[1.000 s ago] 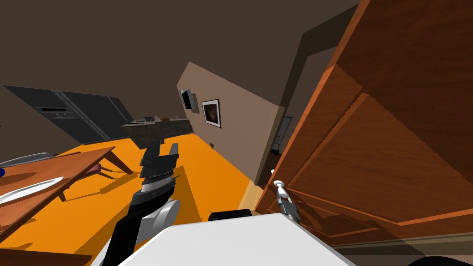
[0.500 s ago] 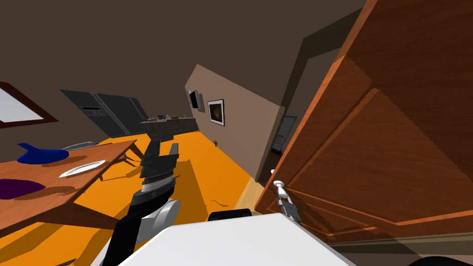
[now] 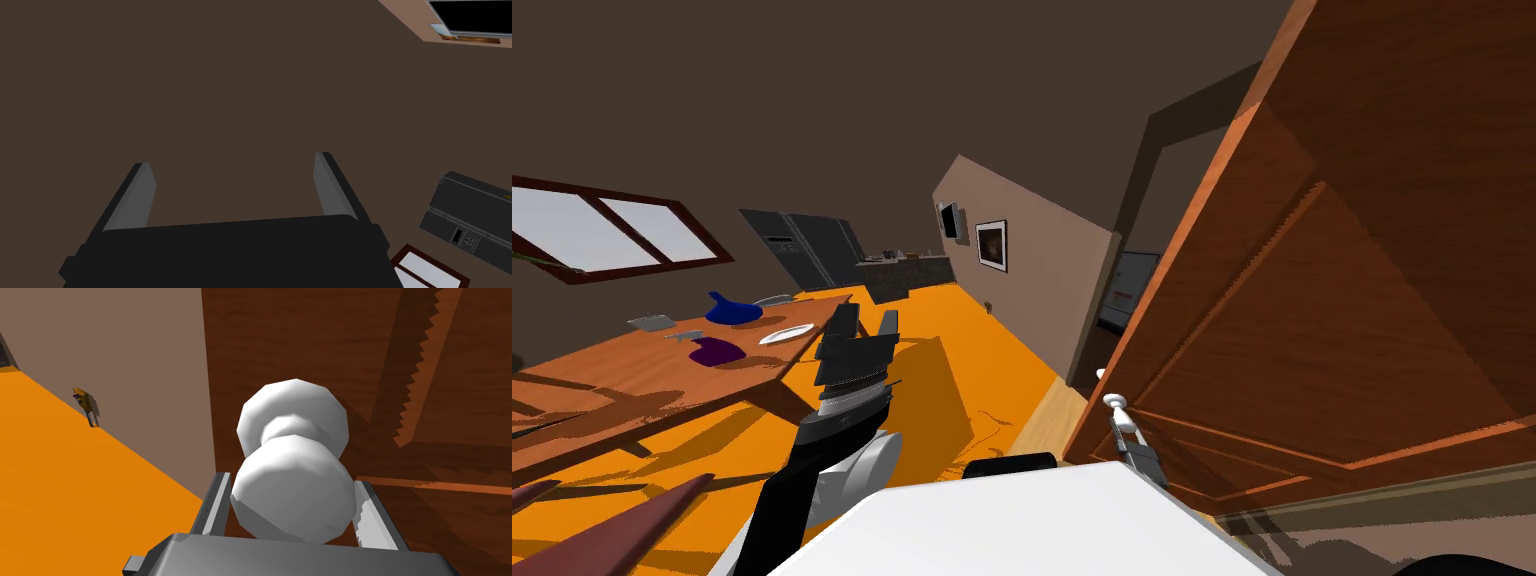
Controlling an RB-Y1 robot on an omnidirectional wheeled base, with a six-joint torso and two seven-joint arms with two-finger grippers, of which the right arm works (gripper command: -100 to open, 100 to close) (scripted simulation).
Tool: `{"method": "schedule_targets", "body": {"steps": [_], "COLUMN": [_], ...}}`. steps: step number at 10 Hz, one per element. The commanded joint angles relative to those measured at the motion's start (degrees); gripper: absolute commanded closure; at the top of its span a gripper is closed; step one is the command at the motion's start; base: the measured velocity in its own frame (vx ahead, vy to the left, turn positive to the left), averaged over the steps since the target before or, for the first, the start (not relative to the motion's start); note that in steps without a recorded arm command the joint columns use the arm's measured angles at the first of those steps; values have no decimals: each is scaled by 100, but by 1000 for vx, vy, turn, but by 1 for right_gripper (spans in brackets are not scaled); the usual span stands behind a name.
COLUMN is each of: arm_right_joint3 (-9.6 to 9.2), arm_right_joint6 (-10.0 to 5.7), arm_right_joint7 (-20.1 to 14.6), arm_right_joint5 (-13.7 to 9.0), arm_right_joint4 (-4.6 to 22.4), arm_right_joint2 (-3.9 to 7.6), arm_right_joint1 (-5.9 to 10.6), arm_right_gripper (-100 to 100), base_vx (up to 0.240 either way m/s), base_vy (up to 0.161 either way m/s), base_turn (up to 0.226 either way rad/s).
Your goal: Pull the door open
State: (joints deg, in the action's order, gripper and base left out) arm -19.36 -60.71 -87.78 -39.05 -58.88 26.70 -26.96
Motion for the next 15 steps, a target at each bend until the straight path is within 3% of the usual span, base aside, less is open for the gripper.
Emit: {"method": "schedule_targets", "body": {"steps": [1, 9, 11, 15], "arm_right_joint3": [0, -331, -360, -468], "arm_right_joint6": [0, -382, -354, -497], "arm_right_joint7": [0, -406, -405, -582], "arm_right_joint5": [0, 262, 274, 361], "arm_right_joint4": [0, 259, 282, 451], "arm_right_joint2": [0, 297, 286, 392], "arm_right_joint1": [0, 56, 45, 125], "arm_right_gripper": [100, 100, 100, 100], "base_vx": [-98, -221, -132, -194], "base_vy": [-5, -17, -21, -9], "base_turn": [29, 115, 58, 116]}}
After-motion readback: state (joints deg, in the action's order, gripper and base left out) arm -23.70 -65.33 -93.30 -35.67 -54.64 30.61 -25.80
